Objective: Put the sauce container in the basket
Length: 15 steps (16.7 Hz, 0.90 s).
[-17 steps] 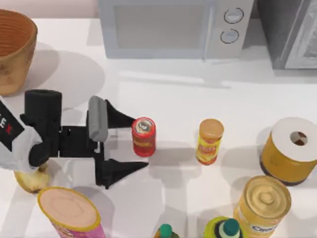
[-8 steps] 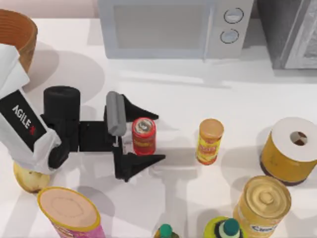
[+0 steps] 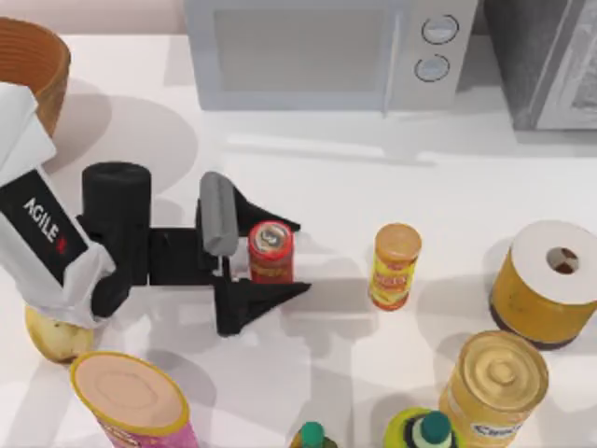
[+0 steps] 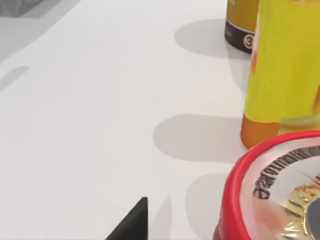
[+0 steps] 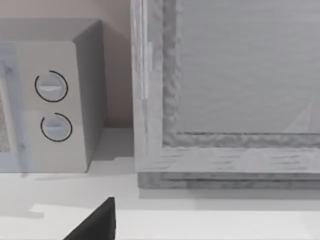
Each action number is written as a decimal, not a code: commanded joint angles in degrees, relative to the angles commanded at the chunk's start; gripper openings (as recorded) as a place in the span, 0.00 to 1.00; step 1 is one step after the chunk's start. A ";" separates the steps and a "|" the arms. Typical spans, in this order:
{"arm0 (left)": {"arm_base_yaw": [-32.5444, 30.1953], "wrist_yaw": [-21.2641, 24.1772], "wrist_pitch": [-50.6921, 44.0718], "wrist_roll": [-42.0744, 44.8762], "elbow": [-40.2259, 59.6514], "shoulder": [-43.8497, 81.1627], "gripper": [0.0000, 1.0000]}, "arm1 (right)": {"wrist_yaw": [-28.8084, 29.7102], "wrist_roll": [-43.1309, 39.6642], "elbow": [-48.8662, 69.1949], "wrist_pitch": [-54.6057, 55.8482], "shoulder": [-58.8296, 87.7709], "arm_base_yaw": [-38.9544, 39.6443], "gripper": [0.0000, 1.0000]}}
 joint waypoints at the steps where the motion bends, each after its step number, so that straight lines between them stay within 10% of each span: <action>1: 0.00 0.00 0.00 0.00 0.00 0.00 0.55 | 0.00 0.00 0.00 0.00 0.00 0.00 1.00; 8: 0.00 0.00 0.00 0.00 0.00 0.00 0.02 | 0.00 0.00 0.00 0.00 0.00 0.00 1.00; 15: 0.00 0.00 0.00 0.00 0.00 0.00 0.00 | 0.00 0.00 0.00 0.00 0.00 0.00 1.00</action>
